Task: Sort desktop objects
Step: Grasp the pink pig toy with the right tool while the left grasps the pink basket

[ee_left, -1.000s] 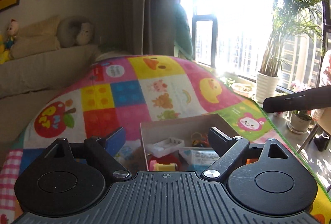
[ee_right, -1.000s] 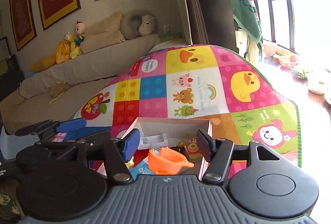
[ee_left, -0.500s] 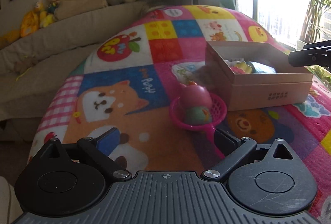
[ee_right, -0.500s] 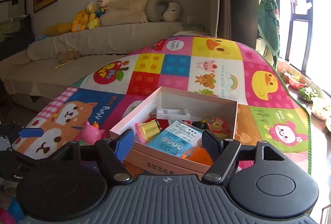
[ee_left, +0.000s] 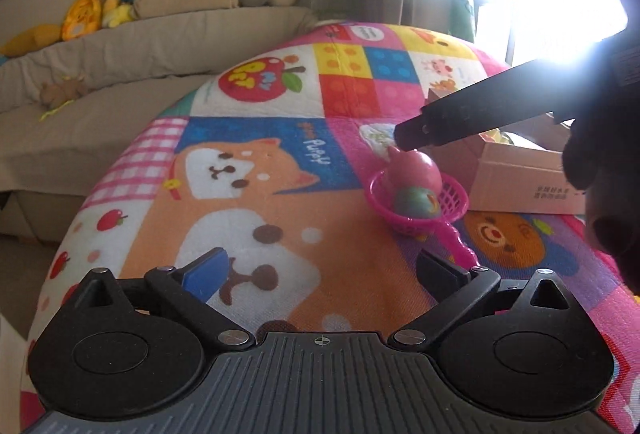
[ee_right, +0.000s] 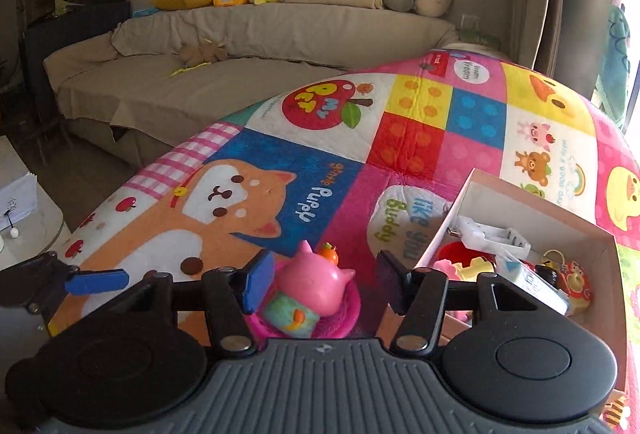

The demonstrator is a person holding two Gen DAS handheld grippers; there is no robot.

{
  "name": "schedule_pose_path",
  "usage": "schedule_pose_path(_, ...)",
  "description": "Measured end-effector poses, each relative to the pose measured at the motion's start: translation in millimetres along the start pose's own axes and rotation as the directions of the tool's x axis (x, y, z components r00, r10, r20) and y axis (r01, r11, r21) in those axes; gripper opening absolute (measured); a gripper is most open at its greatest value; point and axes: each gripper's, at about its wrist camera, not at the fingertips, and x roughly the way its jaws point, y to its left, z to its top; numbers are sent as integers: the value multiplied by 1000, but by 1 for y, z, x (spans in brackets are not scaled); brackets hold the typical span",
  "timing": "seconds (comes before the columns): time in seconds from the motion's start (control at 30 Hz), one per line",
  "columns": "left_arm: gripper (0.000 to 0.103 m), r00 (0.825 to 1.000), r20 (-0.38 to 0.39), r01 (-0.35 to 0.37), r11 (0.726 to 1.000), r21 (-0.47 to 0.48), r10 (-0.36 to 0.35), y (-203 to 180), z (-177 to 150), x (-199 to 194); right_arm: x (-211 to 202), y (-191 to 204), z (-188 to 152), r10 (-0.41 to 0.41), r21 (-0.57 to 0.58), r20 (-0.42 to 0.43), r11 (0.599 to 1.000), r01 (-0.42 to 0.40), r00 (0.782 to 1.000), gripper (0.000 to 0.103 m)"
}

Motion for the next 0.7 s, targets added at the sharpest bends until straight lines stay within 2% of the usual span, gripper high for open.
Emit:
schedule_pose_path(0.13,103,999,14,35,998,-61,-34,9,-2,-2,35,15,7,-56,-42,-31,998,55,998,57)
schedule_pose_path(0.23,103,998,23,58,992,-112,-56,18,-2,-3,55,19,5,-53,-53,-102,997,48,993,56)
schedule_pose_path(0.3,103,998,22,66,988,-139,-64,22,-2,-3,59,22,1,-58,-69,-117,996,50,991,44)
schedule_pose_path(0.33,103,998,19,68,987,-147,-66,23,-2,-2,57,23,0,-60,-84,-117,995,50,991,43)
schedule_pose_path(0.43,103,998,18,67,987,-144,-65,22,-2,-2,36,20,2,-48,-62,-76,997,43,996,41)
schedule_pose_path(0.6,103,998,17,59,990,-127,-58,19,-2,-1,-26,1,5,-16,-3,33,1000,16,999,41)
schedule_pose_path(0.7,103,999,6,52,992,-118,-51,17,-1,0,-56,-17,-11,-7,37,35,999,6,999,41)
